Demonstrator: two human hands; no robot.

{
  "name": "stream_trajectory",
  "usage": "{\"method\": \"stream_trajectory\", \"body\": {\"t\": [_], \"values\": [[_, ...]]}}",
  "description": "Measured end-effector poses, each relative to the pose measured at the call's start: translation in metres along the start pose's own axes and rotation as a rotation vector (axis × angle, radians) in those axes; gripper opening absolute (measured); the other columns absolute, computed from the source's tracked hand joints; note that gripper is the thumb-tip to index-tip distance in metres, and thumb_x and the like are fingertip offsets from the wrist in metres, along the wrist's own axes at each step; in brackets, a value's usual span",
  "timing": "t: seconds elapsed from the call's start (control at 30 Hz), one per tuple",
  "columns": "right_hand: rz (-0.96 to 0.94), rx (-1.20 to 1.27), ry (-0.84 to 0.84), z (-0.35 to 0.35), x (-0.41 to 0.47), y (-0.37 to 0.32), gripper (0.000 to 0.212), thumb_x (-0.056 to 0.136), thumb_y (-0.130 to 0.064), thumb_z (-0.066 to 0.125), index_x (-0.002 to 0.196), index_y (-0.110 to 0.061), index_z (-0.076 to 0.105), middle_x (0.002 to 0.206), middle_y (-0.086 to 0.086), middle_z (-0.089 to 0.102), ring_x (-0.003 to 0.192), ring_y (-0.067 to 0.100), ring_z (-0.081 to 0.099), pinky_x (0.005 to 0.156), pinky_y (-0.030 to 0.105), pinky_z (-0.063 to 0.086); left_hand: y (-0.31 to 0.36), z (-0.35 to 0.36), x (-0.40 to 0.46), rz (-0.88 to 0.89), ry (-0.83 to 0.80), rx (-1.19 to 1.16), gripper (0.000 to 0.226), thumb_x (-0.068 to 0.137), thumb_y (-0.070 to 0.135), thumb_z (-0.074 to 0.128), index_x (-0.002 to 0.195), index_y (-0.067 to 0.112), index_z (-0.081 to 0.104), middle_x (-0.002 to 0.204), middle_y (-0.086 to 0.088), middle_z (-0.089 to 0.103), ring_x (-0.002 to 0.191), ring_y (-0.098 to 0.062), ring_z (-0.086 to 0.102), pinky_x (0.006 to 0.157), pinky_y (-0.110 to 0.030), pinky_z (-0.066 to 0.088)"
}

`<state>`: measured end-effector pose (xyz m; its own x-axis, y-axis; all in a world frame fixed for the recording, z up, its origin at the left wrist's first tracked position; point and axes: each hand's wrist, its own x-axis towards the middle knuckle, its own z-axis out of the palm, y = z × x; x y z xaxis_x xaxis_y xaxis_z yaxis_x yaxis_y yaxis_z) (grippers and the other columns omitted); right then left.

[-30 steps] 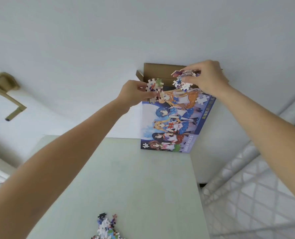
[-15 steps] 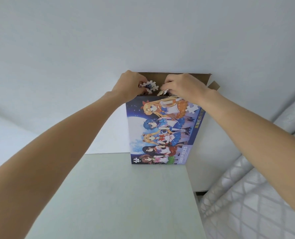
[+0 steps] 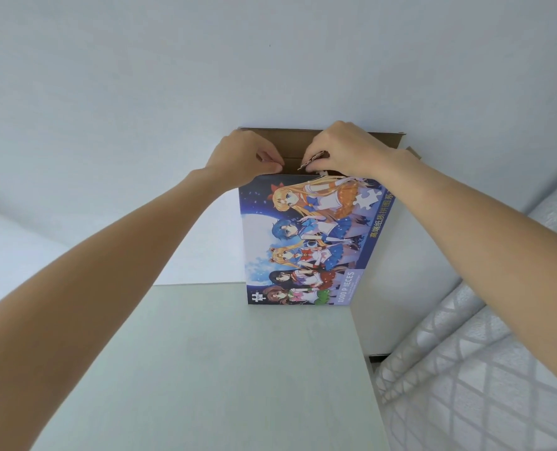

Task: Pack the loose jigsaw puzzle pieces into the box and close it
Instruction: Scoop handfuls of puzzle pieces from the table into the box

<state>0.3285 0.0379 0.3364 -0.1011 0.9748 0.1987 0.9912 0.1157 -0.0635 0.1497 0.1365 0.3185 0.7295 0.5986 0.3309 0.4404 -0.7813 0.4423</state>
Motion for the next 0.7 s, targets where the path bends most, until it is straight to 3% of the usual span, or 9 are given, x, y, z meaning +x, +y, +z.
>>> {"method": "stream_trajectory", "body": {"t": [0.1, 0.27, 0.4, 0.47, 0.57, 0.63, 0.7], "values": [[0.028, -0.003, 0.012, 0.0, 0.0, -0.002, 0.022, 0.087, -0.023, 0.064, 0.107, -0.015, 0.068, 0.098, 0.0, 0.067, 0.083, 0.016, 0.057, 0.073, 0.028, 0.041, 0.0, 0.002, -0.005, 0.018, 0.015, 0.022, 0.015, 0.083, 0.029, 0.067, 0.096, 0.024, 0.072, 0.087, 0.006, 0.067, 0.081, -0.009, 0.058, 0.076, -0.025, 0.045], [0.052, 0.007, 0.1, 0.001, 0.0, -0.005, 0.014, 0.088, -0.017, 0.063, 0.098, -0.012, 0.069, 0.096, 0.008, 0.07, 0.08, 0.017, 0.06, 0.073, 0.025, 0.041, -0.002, 0.003, -0.007, 0.036, 0.041, 0.032, 0.014, 0.085, 0.026, 0.064, 0.096, 0.021, 0.072, 0.093, 0.003, 0.07, 0.085, -0.014, 0.062, 0.081, -0.03, 0.05], [-0.002, -0.099, 0.167, 0.003, -0.007, -0.01, 0.018, 0.093, -0.021, 0.055, 0.102, -0.014, 0.069, 0.1, 0.004, 0.07, 0.088, 0.021, 0.063, 0.074, 0.026, 0.041, -0.004, 0.005, -0.006, 0.18, 0.083, 0.281, 0.02, 0.092, 0.029, 0.052, 0.103, 0.023, 0.069, 0.1, 0.003, 0.07, 0.093, -0.02, 0.06, 0.076, -0.03, 0.045], [-0.03, -0.13, 0.227, 0.007, -0.014, -0.016, 0.02, 0.094, -0.024, 0.052, 0.104, -0.016, 0.067, 0.099, 0.002, 0.071, 0.087, 0.022, 0.064, 0.072, 0.029, 0.045, -0.005, 0.004, -0.011, 0.284, 0.166, 0.344, 0.022, 0.094, 0.028, 0.048, 0.101, 0.02, 0.068, 0.097, 0.001, 0.07, 0.094, -0.023, 0.059, 0.071, -0.028, 0.04], [-0.047, -0.122, 0.424, 0.016, -0.033, -0.039, 0.02, 0.093, -0.025, 0.05, 0.098, -0.016, 0.068, 0.087, 0.0, 0.07, 0.078, 0.022, 0.064, 0.06, 0.034, 0.051, -0.003, 0.001, -0.038, 0.42, 0.428, 0.334, 0.019, 0.091, 0.023, 0.052, 0.089, 0.018, 0.07, 0.079, 0.004, 0.07, 0.077, -0.023, 0.062, 0.064, -0.025, 0.04], [-0.033, -0.065, 0.558, 0.029, -0.051, -0.067, 0.02, 0.092, -0.023, 0.05, 0.096, -0.017, 0.068, 0.084, -0.002, 0.07, 0.076, 0.019, 0.064, 0.055, 0.033, 0.05, -0.001, 0.004, -0.073, 0.396, 0.567, 0.251, 0.018, 0.089, 0.024, 0.053, 0.088, 0.02, 0.071, 0.074, 0.007, 0.069, 0.069, -0.019, 0.061, 0.062, -0.025, 0.043], [-0.004, 0.047, 0.584, 0.052, -0.075, -0.102, 0.02, 0.091, -0.021, 0.05, 0.1, -0.017, 0.068, 0.089, -0.004, 0.07, 0.078, 0.018, 0.065, 0.057, 0.032, 0.05, 0.0, 0.013, -0.123, 0.268, 0.564, 0.129, 0.018, 0.088, 0.025, 0.053, 0.09, 0.022, 0.071, 0.072, 0.009, 0.068, 0.067, -0.014, 0.06, 0.06, -0.024, 0.043]]}}
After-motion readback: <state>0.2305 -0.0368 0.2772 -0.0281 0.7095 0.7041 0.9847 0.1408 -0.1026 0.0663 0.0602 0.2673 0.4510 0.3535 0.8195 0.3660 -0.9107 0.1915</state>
